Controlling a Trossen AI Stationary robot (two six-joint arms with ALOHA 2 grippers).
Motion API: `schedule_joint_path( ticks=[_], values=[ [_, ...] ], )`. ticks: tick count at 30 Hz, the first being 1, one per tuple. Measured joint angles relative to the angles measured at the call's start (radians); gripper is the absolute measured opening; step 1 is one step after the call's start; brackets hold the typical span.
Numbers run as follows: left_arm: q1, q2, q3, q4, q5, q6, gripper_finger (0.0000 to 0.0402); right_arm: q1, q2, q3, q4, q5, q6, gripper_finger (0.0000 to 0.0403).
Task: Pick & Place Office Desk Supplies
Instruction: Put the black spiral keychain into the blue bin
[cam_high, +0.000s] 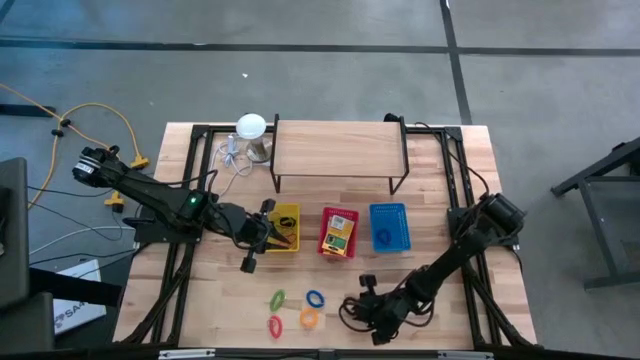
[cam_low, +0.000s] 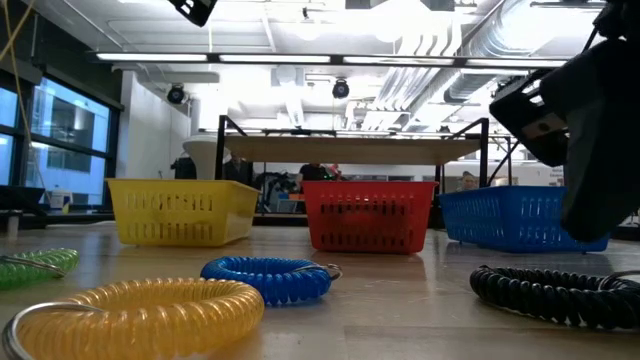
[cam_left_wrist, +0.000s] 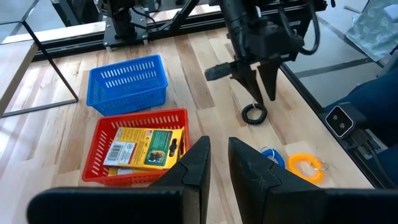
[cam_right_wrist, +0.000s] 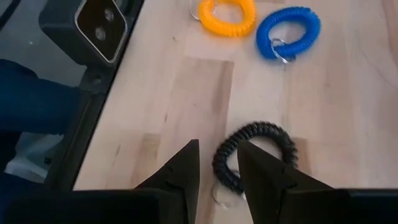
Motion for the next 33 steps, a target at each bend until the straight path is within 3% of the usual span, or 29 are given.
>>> schedule_joint_path(
  ticks=[33],
  values=[
    [0.000,0.000,0.000,0.019,0.000,0.000,0.0054,0.000,0.052,0.024,-0.062,0.008,0.011,0.0097]
  ],
)
